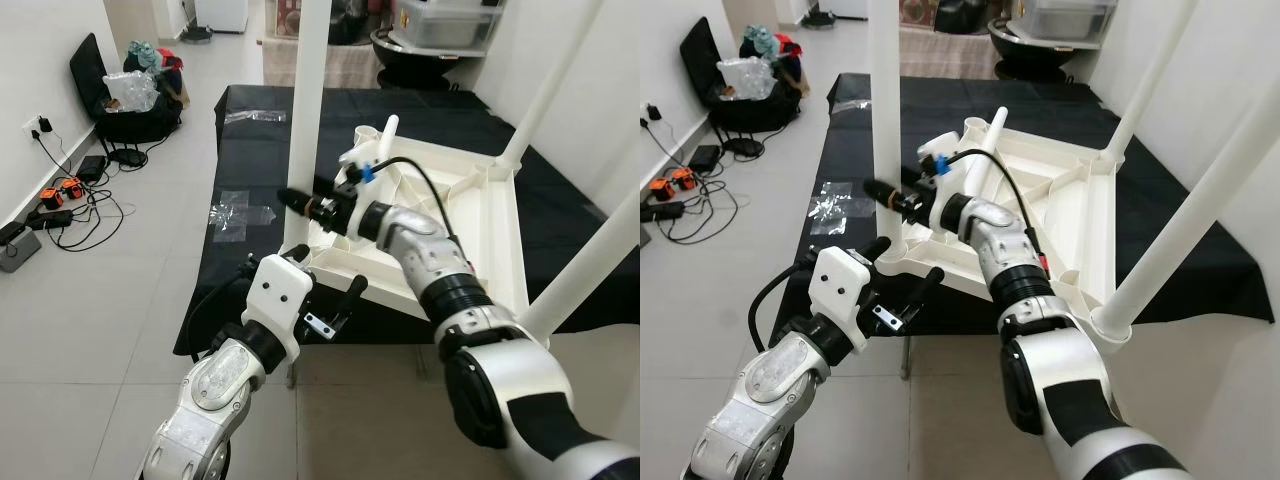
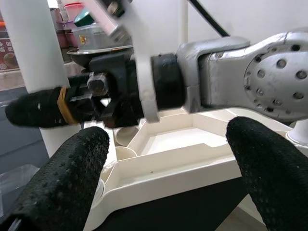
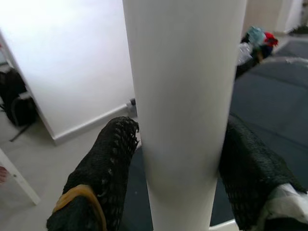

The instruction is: Building children table

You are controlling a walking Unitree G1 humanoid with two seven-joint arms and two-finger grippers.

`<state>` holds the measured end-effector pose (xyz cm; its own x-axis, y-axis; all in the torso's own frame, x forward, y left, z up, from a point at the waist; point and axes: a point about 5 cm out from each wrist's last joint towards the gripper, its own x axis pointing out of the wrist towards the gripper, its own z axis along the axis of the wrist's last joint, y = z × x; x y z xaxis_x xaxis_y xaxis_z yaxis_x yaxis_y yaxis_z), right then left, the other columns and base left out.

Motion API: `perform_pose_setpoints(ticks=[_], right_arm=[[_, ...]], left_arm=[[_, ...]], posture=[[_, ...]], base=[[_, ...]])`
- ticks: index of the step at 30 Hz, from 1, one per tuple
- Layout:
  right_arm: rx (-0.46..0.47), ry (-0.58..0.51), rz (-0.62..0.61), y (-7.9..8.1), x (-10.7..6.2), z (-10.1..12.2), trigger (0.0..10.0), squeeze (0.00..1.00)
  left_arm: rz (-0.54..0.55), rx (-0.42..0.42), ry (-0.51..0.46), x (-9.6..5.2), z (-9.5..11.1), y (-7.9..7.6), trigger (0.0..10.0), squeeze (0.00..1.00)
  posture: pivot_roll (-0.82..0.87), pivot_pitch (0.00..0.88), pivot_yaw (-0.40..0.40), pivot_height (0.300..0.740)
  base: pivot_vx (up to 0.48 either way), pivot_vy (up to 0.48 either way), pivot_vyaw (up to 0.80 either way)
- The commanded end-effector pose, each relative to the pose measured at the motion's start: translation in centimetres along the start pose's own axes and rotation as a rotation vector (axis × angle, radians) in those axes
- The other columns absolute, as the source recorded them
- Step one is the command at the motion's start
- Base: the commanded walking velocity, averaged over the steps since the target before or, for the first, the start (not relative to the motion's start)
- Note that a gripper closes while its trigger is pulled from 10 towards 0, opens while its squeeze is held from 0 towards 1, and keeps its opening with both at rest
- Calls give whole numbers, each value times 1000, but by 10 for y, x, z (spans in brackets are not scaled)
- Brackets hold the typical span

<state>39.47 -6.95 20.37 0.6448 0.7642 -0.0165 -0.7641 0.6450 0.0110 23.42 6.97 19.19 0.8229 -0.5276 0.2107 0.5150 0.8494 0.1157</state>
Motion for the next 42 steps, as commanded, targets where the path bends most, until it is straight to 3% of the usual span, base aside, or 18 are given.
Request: perform_pose_setpoints(ticks=[1, 5, 6, 16, 17, 18, 19, 21, 23, 28, 30, 31, 32, 33, 35, 39, 40, 42], right_arm=[[-34, 10, 10, 4, 5, 4, 10000, 0], [-77, 28, -22, 4, 7, 2, 10000, 0], [-84, 44, -61, 1, 6, 0, 0, 0], [-12, 8, -475, -32, -12, 4, 0, 0], [45, -8, -657, -43, -19, 4, 0, 0], [45, -8, -657, -43, -19, 4, 0, 0], [118, -40, -900, -55, -32, 4, 0, 0], [118, -40, -900, -55, -32, 4, 0, 0], [243, -89, -1185, -62, -47, 2, 0, 0], [270, -127, -1209, -57, -44, 7, 0, 0], [244, -158, -1086, -44, -28, 15, 0, 0], [211, -173, -983, -36, -18, 20, 4235, 0], [211, -173, -983, -36, -18, 20, 4235, 0], [184, -198, -875, -27, -9, 24, 10000, 0], [75, -225, -703, -12, 1, 29, 10000, 0], [34, -256, -622, -6, 3, 32, 10000, 0], [15, -293, -576, -8, -2, 34, 10000, 1000], [2, -297, -566, -13, -6, 35, 10000, 1000]], left_arm=[[3, -1, -3, -1, 1, -2, 10000, 0], [6, -3, -2, -1, 1, -2, 10000, 0], [7, -3, -2, -1, 1, -2, 10000, 0], [12, -4, -1, -1, 0, 0, 10000, 0], [12, -4, -2, 0, 0, 0, 10000, 0], [12, -4, -2, 0, 0, 0, 10000, 0], [12, -2, -4, 1, 1, 0, 10000, 0], [12, -2, -4, 1, 1, 0, 10000, 0], [15, 0, -6, 1, 1, 1, 10000, 0], [17, 4, -4, 1, 1, 1, 10000, 0], [17, 3, -2, 1, 0, 2, 10000, 0], [15, 4, 0, 1, 0, 2, 10000, 0], [15, 4, 0, 1, 0, 2, 10000, 0], [14, 3, 0, 1, 0, 1, 10000, 0], [14, 3, 1, 2, -1, 2, 10000, 0], [16, 5, 2, 1, -1, 2, 10000, 0], [17, 5, 3, 1, -1, 2, 10000, 0], [17, 5, 3, 1, -1, 3, 10000, 0]], posture=[[66, 14, -114, 740], [67, 16, -116, 740], [64, 20, -116, 740], [58, 25, -111, 740], [57, 25, -110, 740], [57, 25, -110, 740], [57, 25, -110, 740], [57, 25, -110, 740], [60, 25, -108, 740], [60, 25, -108, 740], [53, 25, -101, 740], [53, 25, -101, 740], [53, 25, -101, 740], [54, 24, -100, 740], [54, 23, -102, 740], [54, 22, -101, 740], [53, 23, -100, 740], [53, 23, -100, 740]], base=[[0, 0, 0], [0, 0, 0], [0, 0, 0], [0, 0, 0], [0, 0, 0], [0, 0, 0], [0, 0, 0], [0, 0, 0], [0, 0, 0], [0, 0, 0], [0, 0, 0], [0, 0, 0], [0, 0, 0], [0, 0, 0], [0, 0, 0], [0, 0, 0], [0, 0, 0], [0, 0, 0]])
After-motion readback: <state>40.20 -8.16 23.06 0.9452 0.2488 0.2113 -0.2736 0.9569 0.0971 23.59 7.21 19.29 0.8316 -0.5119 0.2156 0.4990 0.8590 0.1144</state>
